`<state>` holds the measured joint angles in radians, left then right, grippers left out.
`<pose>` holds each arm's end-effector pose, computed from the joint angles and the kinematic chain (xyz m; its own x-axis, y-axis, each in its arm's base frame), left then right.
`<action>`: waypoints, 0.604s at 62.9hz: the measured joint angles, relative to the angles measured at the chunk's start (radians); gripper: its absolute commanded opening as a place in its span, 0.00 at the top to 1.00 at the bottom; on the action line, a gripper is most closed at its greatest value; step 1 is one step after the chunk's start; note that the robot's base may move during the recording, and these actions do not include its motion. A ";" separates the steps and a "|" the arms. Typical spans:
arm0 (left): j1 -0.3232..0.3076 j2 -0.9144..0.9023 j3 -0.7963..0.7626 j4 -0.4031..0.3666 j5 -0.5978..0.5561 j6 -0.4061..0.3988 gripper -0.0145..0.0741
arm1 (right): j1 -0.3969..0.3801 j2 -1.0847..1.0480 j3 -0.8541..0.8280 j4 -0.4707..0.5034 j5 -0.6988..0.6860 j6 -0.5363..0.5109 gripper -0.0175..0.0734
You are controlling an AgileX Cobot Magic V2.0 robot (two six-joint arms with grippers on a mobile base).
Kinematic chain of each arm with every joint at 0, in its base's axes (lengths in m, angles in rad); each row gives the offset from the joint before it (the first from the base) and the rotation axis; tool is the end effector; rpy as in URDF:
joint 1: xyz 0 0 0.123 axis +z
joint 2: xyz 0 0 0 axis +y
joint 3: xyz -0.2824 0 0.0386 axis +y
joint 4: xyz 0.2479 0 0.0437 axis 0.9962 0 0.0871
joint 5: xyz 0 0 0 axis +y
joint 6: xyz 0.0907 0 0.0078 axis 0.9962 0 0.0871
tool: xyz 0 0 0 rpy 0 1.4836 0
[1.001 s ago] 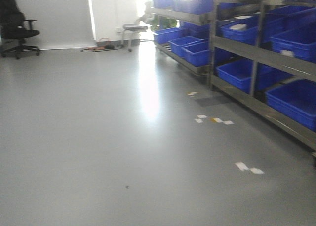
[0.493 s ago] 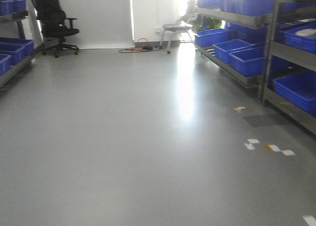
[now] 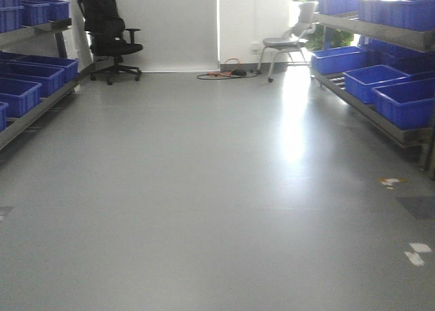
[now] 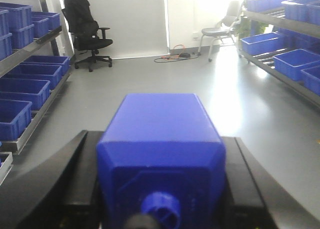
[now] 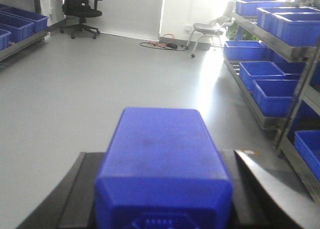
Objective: Pick and sort blue part to right shelf
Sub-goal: 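Turn and drive the base up to the shelf of blue bins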
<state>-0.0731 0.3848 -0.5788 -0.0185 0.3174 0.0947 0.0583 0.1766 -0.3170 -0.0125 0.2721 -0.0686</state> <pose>0.0783 -0.0063 0.3520 -0.0299 0.0794 -0.9964 0.0813 0.9937 0.0768 0.0590 0.0031 0.2844 -0.0398 -0.0830 -0.9958 -0.0583 0.9950 -0.0806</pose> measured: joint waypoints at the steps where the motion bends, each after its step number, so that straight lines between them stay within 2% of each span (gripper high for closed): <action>1: 0.000 0.000 0.000 0.000 0.000 0.000 0.60 | 0.000 0.000 0.000 0.000 0.000 0.000 0.37; 38: 0.000 0.000 0.000 0.000 0.000 0.000 0.60 | 0.000 0.000 0.000 0.000 0.000 0.000 0.37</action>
<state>-0.0731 0.3848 -0.5788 -0.0185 0.3174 0.0947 0.0583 0.1766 -0.3170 -0.0125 0.2721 -0.0686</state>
